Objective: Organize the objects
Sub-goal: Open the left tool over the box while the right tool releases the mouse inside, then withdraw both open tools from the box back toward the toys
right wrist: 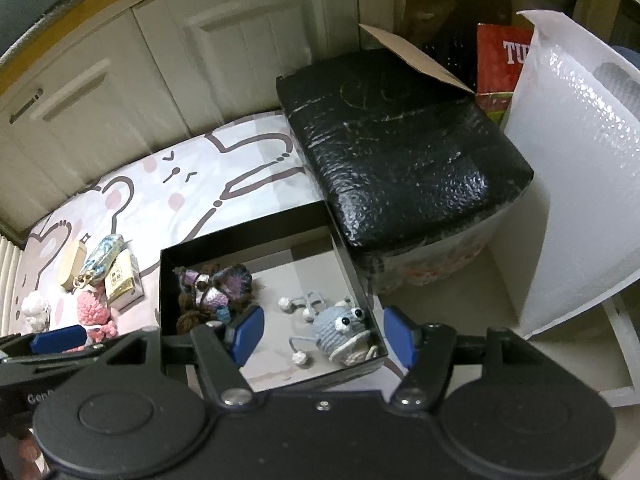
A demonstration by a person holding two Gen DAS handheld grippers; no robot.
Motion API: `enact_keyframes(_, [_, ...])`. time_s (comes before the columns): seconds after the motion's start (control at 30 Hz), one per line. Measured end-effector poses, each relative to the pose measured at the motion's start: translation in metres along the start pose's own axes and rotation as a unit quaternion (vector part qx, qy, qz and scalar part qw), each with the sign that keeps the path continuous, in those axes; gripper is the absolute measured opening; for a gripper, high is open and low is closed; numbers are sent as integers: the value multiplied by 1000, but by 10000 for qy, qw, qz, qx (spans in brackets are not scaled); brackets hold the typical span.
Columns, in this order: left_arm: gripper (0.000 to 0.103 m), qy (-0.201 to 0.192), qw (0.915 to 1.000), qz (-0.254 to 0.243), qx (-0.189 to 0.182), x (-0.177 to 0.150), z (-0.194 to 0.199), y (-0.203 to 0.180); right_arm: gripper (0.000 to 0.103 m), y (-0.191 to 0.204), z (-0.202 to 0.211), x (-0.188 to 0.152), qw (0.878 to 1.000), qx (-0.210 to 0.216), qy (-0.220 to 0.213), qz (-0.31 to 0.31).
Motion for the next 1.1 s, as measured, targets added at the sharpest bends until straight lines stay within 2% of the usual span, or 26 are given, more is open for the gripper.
enact_keyframes(0.2, [96,-136,9997,122,134,-2,8,9,76,2,4,-4,9998,-142,-87,135])
enact_keyframes(0.27, [100,-168,9996,168,171,-3,9,13,84,2,6,-5,9997,-146,-118,127])
enact_keyframes(0.37, [103,-219,9992,232,234,-3,12,17,95,2,9,-7,9997,-138,-178,117])
enact_keyframes(0.57, [103,-239,9989,290,277,-6,15,23,103,2,13,-10,9992,-240,-299,117])
enact_keyframes(1.1, [103,-283,9979,404,416,-11,23,45,103,15,14,-13,9984,-360,-381,204])
Point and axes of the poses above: each gripper's, at about its wrist camera, not at the fingertips, and z roughly against the way its jaws point, y to its left, x to its top, the point moved 4 cm from there along -z, roughly the way its jaws point, and after that the axes turned 14 degrees about y, right-handed, at the moved point
